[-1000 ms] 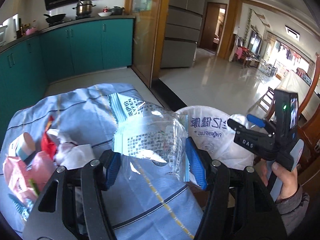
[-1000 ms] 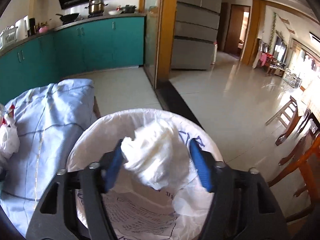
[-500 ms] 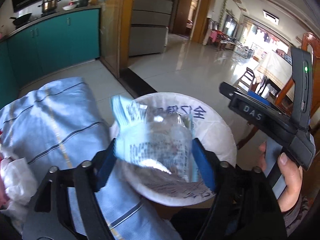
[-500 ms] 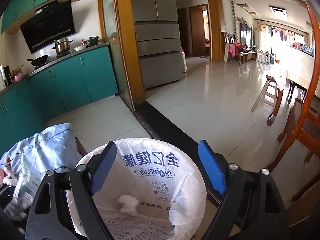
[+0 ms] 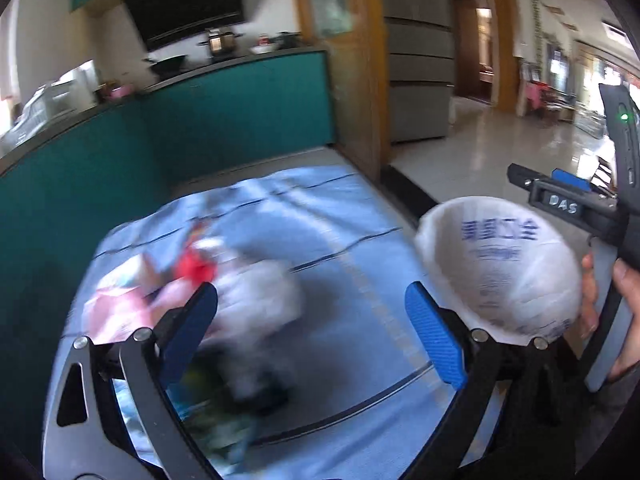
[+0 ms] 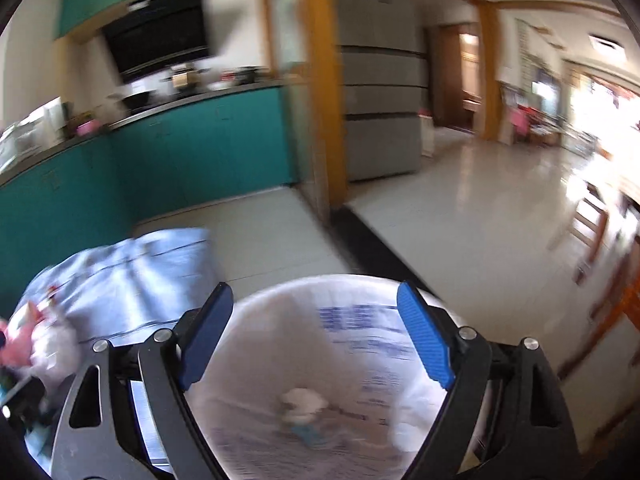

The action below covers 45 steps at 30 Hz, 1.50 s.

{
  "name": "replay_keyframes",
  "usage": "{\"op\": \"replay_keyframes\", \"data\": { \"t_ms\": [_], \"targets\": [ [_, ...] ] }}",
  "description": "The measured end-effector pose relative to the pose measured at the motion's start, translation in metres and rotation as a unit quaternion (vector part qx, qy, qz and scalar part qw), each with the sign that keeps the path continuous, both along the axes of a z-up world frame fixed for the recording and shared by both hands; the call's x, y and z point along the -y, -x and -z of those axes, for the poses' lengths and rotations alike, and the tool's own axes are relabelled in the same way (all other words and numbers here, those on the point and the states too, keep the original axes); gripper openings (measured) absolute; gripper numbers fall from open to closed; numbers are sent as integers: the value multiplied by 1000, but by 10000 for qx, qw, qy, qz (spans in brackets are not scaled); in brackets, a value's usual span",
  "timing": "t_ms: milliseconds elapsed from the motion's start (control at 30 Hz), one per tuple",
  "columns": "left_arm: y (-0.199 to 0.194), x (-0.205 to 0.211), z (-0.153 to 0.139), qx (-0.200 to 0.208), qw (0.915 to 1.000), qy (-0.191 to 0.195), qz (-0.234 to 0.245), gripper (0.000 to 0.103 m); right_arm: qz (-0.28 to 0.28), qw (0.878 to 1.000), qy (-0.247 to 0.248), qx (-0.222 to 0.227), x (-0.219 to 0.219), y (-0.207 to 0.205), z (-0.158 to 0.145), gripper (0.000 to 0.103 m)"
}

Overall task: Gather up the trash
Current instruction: 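Grasp the dark green foil bag with the right tool while the left tool grasps the green stalk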

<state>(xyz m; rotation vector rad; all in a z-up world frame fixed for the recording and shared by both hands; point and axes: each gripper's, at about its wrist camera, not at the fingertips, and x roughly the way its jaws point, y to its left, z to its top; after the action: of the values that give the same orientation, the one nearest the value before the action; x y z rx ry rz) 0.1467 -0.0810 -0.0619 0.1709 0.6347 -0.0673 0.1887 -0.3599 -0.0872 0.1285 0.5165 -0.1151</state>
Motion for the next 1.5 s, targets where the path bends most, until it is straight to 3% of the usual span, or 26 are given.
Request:
{"op": "replay_keyframes", "data": {
  "t_ms": [100,233,300,433,600,700,767,800,900,1033,1133,1233,1333,1500],
  "targets": [
    [12,-49,-1,3,9978,-197,-635,95,-810,9965,-191,17,-39,-6,-4,84],
    [28,-100,5,-264,9938,-284,-1045,94,-2059,9776,-405,-127,-106,-15,-4,84],
    [35,-113,9,-411,9925,-280,-1118,94,-2573,9656,-327,-183,-137,-13,-5,84],
    [40,-114,25,-738,9910,-304,-1073,70,-3390,9403,34,-287,-189,-3,-4,84],
    [39,-104,35,-901,9929,-167,-762,70,-3906,9171,488,-634,-229,4,15,80],
    [39,-98,40,-953,9929,-178,-691,70,-4094,9067,491,-893,-237,8,29,63],
    [37,-96,43,-993,9925,-174,-694,70,-4305,8955,323,-1079,-241,10,35,38],
    [37,-97,44,-1008,9923,-165,-708,70,-4376,8923,275,-1073,-242,12,36,38],
    [38,-100,46,-1013,9921,-123,-726,70,-4319,8975,361,-816,-237,21,29,34],
    [39,-105,45,-986,9923,-84,-748,70,-4225,9050,-90,-486,-207,21,12,29],
    [40,-105,42,-918,9931,-65,-732,70,-3900,9200,-145,-352,-183,15,6,29],
    [41,-106,36,-822,9944,66,-666,72,-3554,9333,-137,-497,-167,5,11,29],
    [40,-101,31,-788,9954,268,-476,75,-2940,9527,186,-752,-157,-7,24,31],
    [36,-70,32,-808,9965,184,52,77,-2575,9615,256,-924,-154,-17,33,46]
  ]
}}
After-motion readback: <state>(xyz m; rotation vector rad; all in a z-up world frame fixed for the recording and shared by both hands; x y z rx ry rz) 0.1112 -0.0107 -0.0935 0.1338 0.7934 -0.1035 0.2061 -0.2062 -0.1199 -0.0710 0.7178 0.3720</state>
